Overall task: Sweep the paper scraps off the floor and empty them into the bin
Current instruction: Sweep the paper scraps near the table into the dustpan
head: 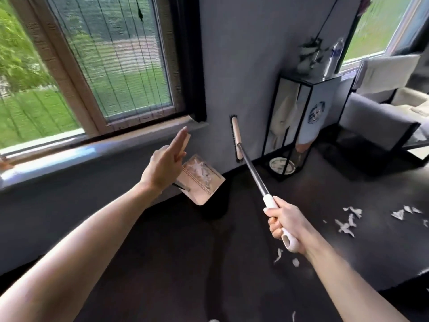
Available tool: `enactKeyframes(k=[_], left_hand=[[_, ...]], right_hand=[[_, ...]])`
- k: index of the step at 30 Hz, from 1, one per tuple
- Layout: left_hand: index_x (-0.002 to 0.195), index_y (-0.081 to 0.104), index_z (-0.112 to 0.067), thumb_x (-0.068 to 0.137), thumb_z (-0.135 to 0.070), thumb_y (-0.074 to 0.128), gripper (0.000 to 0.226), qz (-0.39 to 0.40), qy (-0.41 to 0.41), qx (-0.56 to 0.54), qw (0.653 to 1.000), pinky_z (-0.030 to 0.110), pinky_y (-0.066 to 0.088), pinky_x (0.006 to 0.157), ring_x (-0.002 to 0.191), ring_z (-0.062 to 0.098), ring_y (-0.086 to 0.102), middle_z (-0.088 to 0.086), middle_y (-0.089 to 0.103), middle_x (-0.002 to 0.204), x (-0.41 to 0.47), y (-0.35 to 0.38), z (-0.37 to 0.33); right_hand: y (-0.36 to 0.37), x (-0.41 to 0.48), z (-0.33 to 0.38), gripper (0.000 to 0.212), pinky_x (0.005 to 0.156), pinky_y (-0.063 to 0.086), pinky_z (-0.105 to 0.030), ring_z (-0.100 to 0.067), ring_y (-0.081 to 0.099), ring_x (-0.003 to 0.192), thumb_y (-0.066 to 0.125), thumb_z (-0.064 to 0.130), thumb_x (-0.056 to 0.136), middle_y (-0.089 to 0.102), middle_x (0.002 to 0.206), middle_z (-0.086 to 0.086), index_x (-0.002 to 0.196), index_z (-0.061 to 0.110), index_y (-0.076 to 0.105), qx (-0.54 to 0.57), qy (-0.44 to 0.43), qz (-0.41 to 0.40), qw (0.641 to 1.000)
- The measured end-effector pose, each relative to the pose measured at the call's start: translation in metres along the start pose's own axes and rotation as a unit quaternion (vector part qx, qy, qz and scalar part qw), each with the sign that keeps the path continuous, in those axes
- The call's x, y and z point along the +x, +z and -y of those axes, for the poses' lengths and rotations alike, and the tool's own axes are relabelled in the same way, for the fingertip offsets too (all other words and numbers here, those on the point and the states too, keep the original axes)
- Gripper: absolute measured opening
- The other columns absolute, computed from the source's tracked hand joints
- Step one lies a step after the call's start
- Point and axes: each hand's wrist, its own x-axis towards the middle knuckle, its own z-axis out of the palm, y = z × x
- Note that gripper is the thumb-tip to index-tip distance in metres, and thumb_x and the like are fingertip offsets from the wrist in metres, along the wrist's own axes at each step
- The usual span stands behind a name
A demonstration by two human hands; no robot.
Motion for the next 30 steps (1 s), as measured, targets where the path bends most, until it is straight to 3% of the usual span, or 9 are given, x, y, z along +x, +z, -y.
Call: enactKeyframes(k=[6, 12, 15, 17, 20, 22, 24, 27, 30], left_hand=[[0.15, 0.019, -0.04, 0.097, -0.01, 0.048, 0.068, 0.114, 0.03, 0.066, 0.991, 0.046, 0.048, 0.093, 0.109, 0.034, 0.061, 0.018, 0.059, 0.123, 0.089, 0.03, 0.019], [0.153, 0.007, -0.034, 0.1, -0.018, 0.04, 0.064, 0.235, 0.145, 0.218, 0.936, 0.039, 0.046, 0.092, 0.116, 0.033, 0.056, 0.009, 0.05, 0.135, 0.098, 0.087, 0.02], [0.146, -0.011, -0.04, 0.101, -0.026, 0.038, 0.067, 0.292, 0.162, 0.261, 0.906, 0.043, 0.05, 0.08, 0.101, 0.041, 0.061, 0.009, 0.051, 0.125, 0.089, 0.112, 0.02], [0.14, -0.013, -0.05, 0.101, -0.031, 0.037, 0.066, 0.323, 0.156, 0.251, 0.899, 0.042, 0.048, 0.078, 0.094, 0.039, 0.061, 0.006, 0.051, 0.115, 0.085, 0.125, 0.013], [0.133, -0.005, -0.066, 0.094, -0.061, 0.024, 0.048, 0.384, 0.159, 0.163, 0.895, 0.031, 0.046, 0.084, 0.098, 0.03, 0.062, 0.002, 0.057, 0.114, 0.074, 0.145, -0.004], [0.132, -0.001, -0.072, 0.087, -0.07, 0.016, 0.049, 0.404, 0.123, 0.097, 0.901, 0.019, 0.04, 0.085, 0.105, 0.024, 0.061, -0.005, 0.06, 0.124, 0.064, 0.158, -0.019], [0.133, -0.011, -0.073, 0.085, -0.075, 0.024, 0.058, 0.403, 0.038, 0.057, 0.913, 0.022, 0.042, 0.085, 0.104, 0.02, 0.063, -0.011, 0.059, 0.126, 0.055, 0.172, -0.035], [0.137, -0.025, -0.06, 0.081, -0.079, 0.039, 0.087, 0.407, -0.059, 0.065, 0.909, 0.023, 0.046, 0.067, 0.062, 0.005, 0.063, -0.01, 0.063, 0.08, 0.043, 0.193, -0.055], [0.148, -0.02, -0.04, 0.085, -0.076, 0.038, 0.093, 0.429, -0.058, 0.147, 0.89, 0.022, 0.045, 0.054, 0.052, 0.008, 0.059, -0.006, 0.059, 0.065, 0.029, 0.209, -0.063]], right_hand=[[0.009, 0.052, 0.028, 0.052, 0.03, 0.025, -0.014, -0.003, 0.031, 0.036, 0.05, 0.001, 0.096, 0.035, 0.055, 0.001, 0.142, 0.024, 0.042, 0.029, -0.004, -0.034, 0.999], [-0.001, 0.083, 0.052, 0.053, 0.03, 0.024, -0.014, -0.002, 0.03, 0.036, 0.049, 0.001, 0.097, 0.033, 0.057, 0.001, 0.144, 0.023, 0.04, 0.042, 0.007, -0.039, 0.998], [-0.018, 0.098, 0.062, 0.046, 0.03, 0.025, -0.014, -0.003, 0.031, 0.037, 0.049, 0.002, 0.097, 0.033, 0.057, 0.001, 0.139, 0.022, 0.046, 0.034, 0.013, -0.029, 0.999], [-0.032, 0.106, 0.067, 0.043, 0.03, 0.025, -0.014, -0.003, 0.031, 0.037, 0.048, 0.002, 0.097, 0.033, 0.057, 0.001, 0.136, 0.02, 0.047, 0.022, 0.025, -0.017, 0.999], [-0.061, 0.113, 0.074, 0.049, 0.03, 0.027, -0.016, -0.004, 0.033, 0.036, 0.049, 0.002, 0.097, 0.035, 0.053, 0.002, 0.141, 0.022, 0.042, 0.005, 0.027, -0.006, 1.0], [-0.082, 0.114, 0.077, 0.054, 0.031, 0.028, -0.016, -0.004, 0.034, 0.037, 0.05, 0.002, 0.096, 0.038, 0.05, 0.003, 0.145, 0.023, 0.038, -0.009, 0.027, -0.002, 1.0], [-0.098, 0.114, 0.08, 0.055, 0.031, 0.029, -0.016, -0.004, 0.035, 0.036, 0.05, 0.002, 0.096, 0.04, 0.047, 0.004, 0.145, 0.022, 0.038, -0.025, 0.028, 0.009, 0.999], [-0.116, 0.115, 0.079, 0.05, 0.031, 0.029, -0.016, -0.004, 0.035, 0.037, 0.051, 0.002, 0.095, 0.041, 0.047, 0.005, 0.141, 0.021, 0.042, -0.034, 0.029, 0.022, 0.999], [-0.123, 0.112, 0.074, 0.053, 0.032, 0.029, -0.016, -0.004, 0.036, 0.037, 0.052, 0.003, 0.094, 0.042, 0.048, 0.005, 0.141, 0.025, 0.042, -0.033, 0.03, 0.028, 0.999]])
